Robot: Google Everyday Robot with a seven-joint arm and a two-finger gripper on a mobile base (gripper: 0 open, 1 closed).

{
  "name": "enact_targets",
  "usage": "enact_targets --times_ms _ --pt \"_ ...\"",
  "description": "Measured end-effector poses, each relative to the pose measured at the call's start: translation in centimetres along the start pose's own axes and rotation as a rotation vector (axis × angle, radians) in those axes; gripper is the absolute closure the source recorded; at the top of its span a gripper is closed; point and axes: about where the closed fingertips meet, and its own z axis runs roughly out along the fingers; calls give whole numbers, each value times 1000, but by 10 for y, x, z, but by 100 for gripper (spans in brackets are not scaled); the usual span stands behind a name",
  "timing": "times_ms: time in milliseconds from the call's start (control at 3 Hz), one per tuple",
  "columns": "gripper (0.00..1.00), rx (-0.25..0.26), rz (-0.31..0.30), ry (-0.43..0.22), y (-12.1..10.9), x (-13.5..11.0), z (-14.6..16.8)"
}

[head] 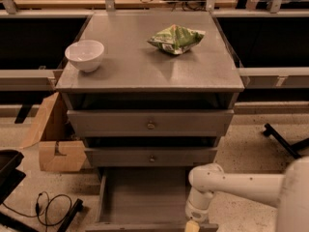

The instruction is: Open bottom drawer

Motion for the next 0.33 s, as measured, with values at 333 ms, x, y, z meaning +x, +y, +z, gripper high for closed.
enact_targets --times_ms 333 --pt "0 51 78 -42 64 22 -49"
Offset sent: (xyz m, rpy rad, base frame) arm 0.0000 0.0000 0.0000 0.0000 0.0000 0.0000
